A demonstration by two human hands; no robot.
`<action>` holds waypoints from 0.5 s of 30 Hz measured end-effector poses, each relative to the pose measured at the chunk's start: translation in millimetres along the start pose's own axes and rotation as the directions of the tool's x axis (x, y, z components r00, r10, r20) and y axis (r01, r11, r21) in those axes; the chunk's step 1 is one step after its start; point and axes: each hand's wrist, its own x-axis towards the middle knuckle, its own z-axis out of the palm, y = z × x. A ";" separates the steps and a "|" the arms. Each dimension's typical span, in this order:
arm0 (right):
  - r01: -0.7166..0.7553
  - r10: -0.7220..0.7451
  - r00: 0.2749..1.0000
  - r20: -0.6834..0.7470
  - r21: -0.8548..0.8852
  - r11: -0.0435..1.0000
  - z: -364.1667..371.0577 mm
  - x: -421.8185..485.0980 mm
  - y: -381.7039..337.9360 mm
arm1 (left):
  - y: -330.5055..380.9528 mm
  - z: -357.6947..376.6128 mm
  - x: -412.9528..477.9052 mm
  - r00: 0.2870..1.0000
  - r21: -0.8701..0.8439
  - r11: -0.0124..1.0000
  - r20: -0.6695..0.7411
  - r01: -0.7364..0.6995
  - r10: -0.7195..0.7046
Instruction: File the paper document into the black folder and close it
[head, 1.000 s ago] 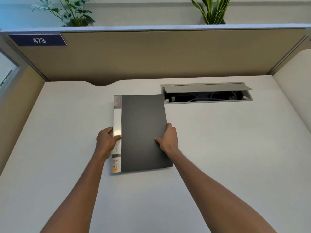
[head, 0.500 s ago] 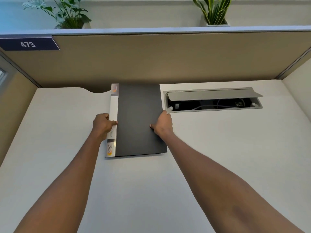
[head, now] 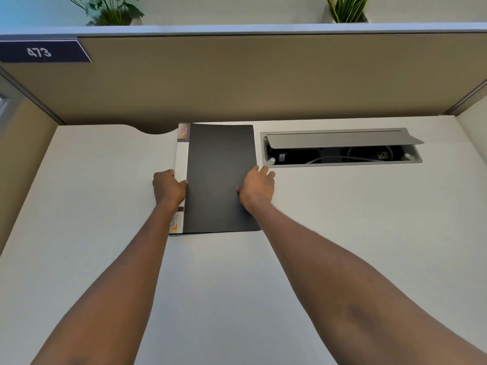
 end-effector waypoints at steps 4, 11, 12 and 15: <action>0.059 -0.060 0.997 -0.037 -0.040 0.997 1.7 -11.1 1.4 | 1.5 3.6 -14.4 0.999 0.114 0.993 -0.038 -0.020 0.025; 0.220 -0.222 0.974 -0.034 -0.057 0.974 2.2 -50.9 15.4 | -16.5 13.7 -68.0 0.985 0.323 0.935 -0.032 -0.149 0.168; 0.238 -0.239 0.971 -0.017 -0.050 0.970 2.5 -59.3 18.8 | -21.4 15.3 -78.3 0.980 0.361 0.916 -0.025 -0.173 0.195; 0.284 -0.284 0.959 0.005 -0.054 0.957 9.5 -81.9 29.8 | -32.8 21.9 -103.5 0.968 0.427 0.878 -0.022 -0.217 0.251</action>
